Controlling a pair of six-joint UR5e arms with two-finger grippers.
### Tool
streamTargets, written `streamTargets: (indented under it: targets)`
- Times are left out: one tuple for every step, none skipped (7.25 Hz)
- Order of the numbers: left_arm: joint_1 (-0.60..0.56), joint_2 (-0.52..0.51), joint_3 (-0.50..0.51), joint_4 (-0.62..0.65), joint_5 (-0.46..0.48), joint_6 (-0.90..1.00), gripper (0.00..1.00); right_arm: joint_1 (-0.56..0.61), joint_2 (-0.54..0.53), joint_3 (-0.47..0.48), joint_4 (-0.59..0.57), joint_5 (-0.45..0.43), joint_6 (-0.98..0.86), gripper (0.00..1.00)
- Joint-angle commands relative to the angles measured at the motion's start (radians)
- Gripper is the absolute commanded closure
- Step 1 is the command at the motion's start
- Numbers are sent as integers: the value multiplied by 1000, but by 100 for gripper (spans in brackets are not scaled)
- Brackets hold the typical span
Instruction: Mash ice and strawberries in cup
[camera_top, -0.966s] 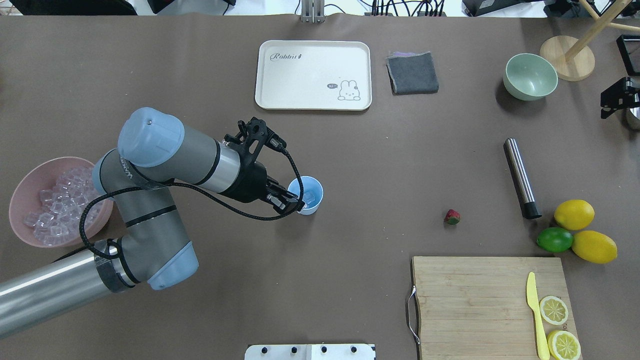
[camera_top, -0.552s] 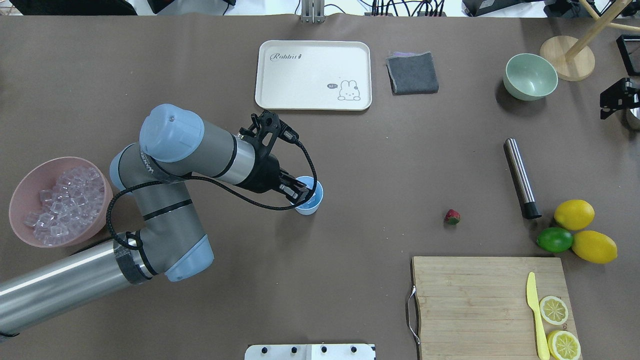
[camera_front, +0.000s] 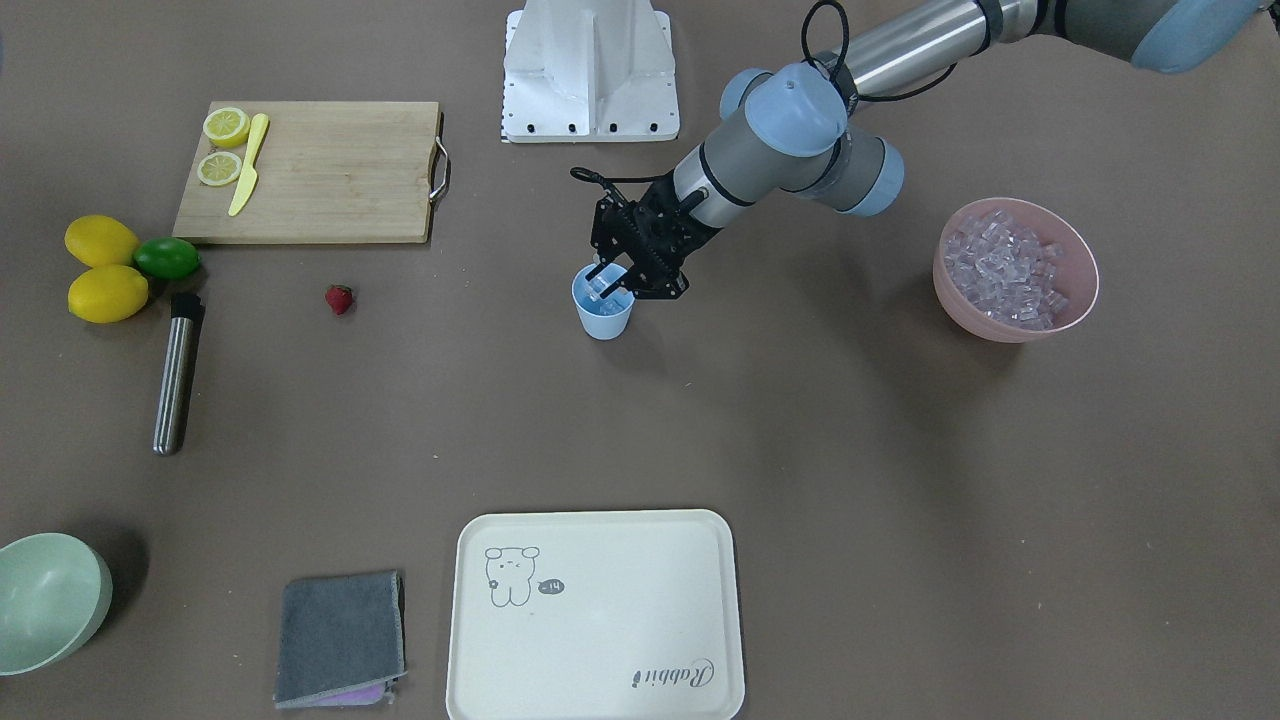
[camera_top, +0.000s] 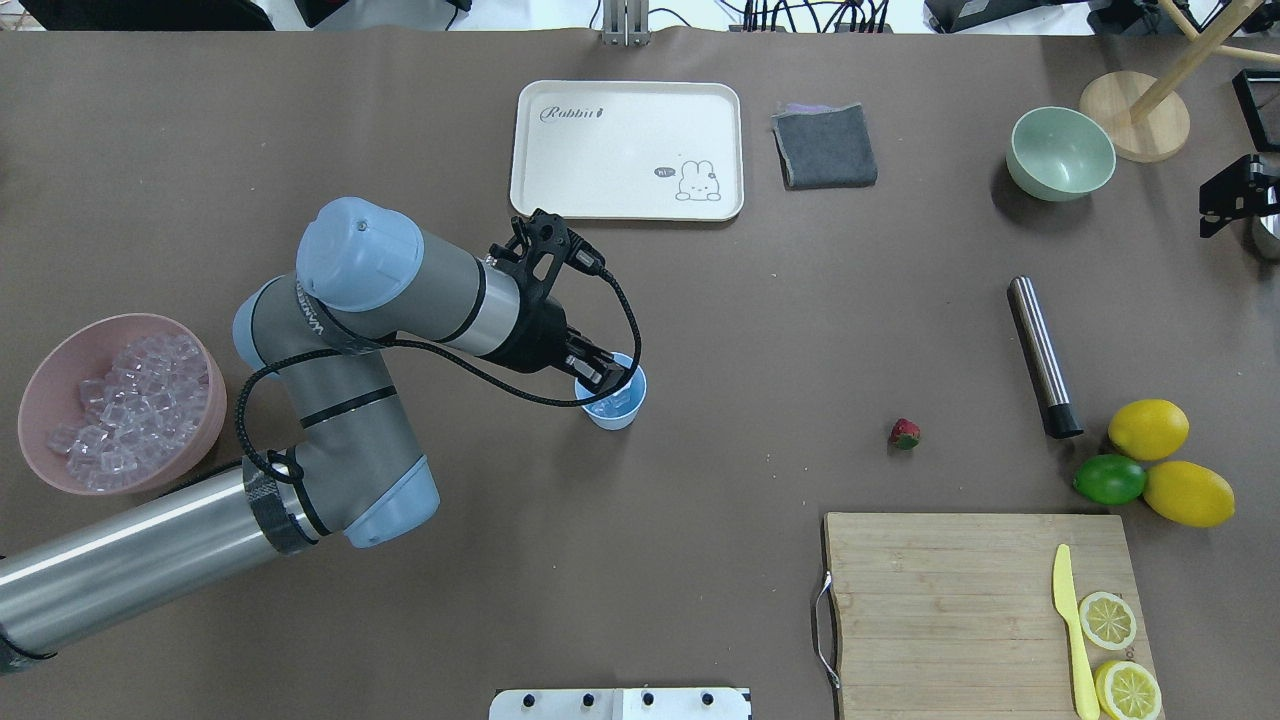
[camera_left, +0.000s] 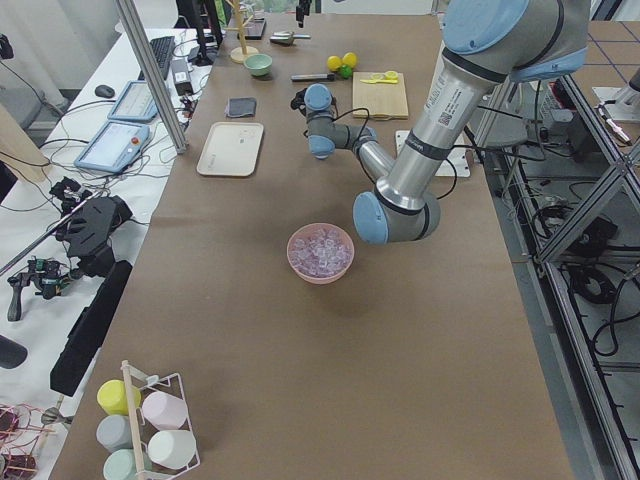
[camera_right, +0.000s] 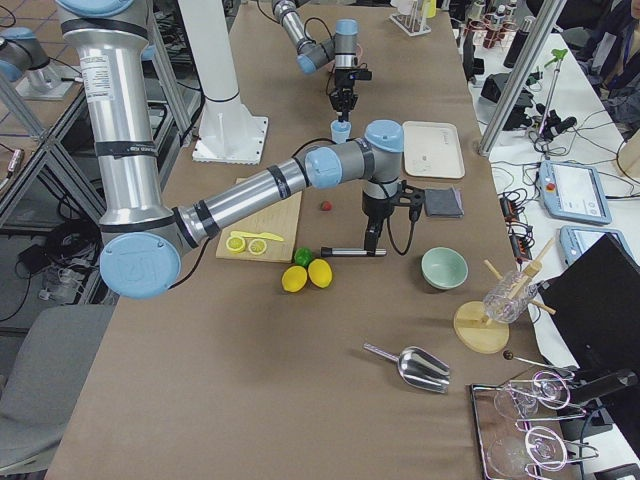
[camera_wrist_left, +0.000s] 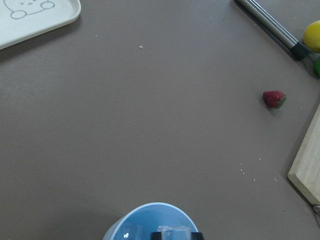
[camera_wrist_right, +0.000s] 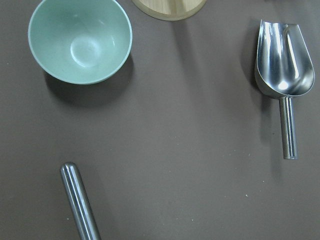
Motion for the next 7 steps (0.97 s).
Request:
streamTargets:
  targets:
    - [-5, 8, -21, -4, 0, 1, 2, 0, 2, 1, 0, 0, -2, 0]
    - [-22, 35, -47, -2, -5, 1, 2, 0, 2, 6, 0, 0, -2, 0]
    - [-67, 76, -77, -1, -14, 4, 2, 0, 2, 15, 0, 0, 0, 0]
    - [-127, 99, -79, 8, -54, 50, 2, -2, 3, 20, 0, 0, 0, 0]
    - [-201, 132, -67, 24, -80, 157, 2, -11, 3, 21, 0, 0, 0, 0]
    - [-262, 152, -67, 73, -82, 267, 2, -20, 3, 21, 0, 0, 0, 0]
    - [-305, 164, -68, 128, -80, 308, 2, -26, 3, 18, 11, 0, 0, 0]
